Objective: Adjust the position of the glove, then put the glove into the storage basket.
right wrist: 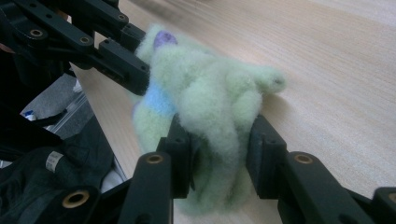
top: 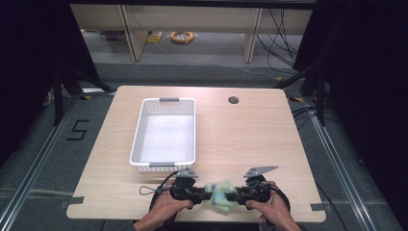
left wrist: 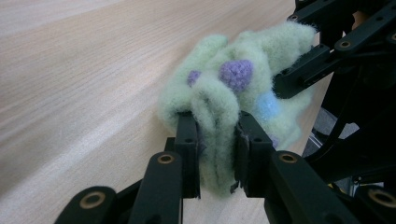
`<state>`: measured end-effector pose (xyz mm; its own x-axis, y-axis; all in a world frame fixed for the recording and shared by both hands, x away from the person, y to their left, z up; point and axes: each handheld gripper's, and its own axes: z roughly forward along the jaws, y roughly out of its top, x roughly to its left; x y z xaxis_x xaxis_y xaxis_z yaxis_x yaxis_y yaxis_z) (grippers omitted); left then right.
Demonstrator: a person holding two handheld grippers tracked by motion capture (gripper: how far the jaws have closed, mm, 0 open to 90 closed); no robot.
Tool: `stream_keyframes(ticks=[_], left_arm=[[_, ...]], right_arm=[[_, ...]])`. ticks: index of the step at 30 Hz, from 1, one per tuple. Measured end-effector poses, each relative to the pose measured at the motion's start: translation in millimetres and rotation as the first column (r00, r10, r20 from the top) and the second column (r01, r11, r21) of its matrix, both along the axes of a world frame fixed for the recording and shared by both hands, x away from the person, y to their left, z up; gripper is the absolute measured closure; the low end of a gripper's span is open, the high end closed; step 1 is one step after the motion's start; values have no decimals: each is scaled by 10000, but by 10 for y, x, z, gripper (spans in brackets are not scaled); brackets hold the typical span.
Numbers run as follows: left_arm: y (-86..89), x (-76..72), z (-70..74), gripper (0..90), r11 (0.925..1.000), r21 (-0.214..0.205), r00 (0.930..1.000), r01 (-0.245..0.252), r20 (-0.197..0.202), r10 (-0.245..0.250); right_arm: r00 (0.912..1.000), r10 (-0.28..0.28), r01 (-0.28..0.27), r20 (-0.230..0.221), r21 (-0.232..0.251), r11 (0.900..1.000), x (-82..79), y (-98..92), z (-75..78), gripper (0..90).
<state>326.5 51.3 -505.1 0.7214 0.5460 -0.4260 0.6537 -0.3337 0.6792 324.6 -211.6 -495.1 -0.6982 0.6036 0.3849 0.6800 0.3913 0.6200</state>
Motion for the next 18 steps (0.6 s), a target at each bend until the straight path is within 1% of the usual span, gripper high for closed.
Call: stream_keyframes(ticks=[1,2,5,6,7,8,9,10,11,12,13,14,15,17,18], left_arm=[[4,-3,5,730,10000,33,10000,6,10,-6],[0,-12,11,730,10000,-24,10000,-47,-44,47],[3,-29,32,731,10000,63,9999,-63,134,62],[2,-30,37,731,9999,-19,9999,-111,131,111],[9,-22,38,731,10000,-88,9999,-22,104,23],[18,-19,45,731,10000,-51,9999,-1,103,2],[18,-25,56,731,9999,22,9998,-124,137,124],[20,-25,57,731,9999,-85,9999,-90,121,91],[23,-21,60,731,10000,-87,9999,-6,164,7],[23,-26,64,731,10000,-35,9997,5,233,-4],[18,-36,73,731,10000,30,9995,-28,312,27],[20,-34,77,731,10000,12,9995,61,322,-61],[19,-37,83,730,10000,17,9993,57,365,-58],[26,-44,101,730,10000,-10,9993,23,385,-23],[34,-43,111,730,10000,-2,9989,35,470,-35]], right_arm=[[10000,18,-18,-17,3,10000,1,-4,2,664],[10000,-29,29,-39,27,10000,-3,-5,7,664],[10000,23,-23,-39,72,10000,-5,-8,18,664],[10000,44,-44,-8,79,10000,-3,-8,20,664],[10000,84,-83,-29,176,9998,1,-7,22,663],[9999,11,-5,-172,309,9995,-7,4,24,664],[9998,-2,10,-223,352,9994,-6,5,29,663],[9999,-30,32,-105,225,9997,-4,-1,38,663],[10000,-9,12,-94,238,9997,-4,-1,42,663],[10000,-27,26,56,166,9999,1,-8,43,663],[10000,-25,24,73,170,9999,-1,-8,47,663],[9999,-45,43,124,165,9999,-4,-8,52,663],[9999,7,-9,109,179,9998,-1,-11,57,663],[10000,34,-36,61,352,9994,-7,-4,66,663],[10000,59,-60,9,430,9991,-8,2,74,663]])
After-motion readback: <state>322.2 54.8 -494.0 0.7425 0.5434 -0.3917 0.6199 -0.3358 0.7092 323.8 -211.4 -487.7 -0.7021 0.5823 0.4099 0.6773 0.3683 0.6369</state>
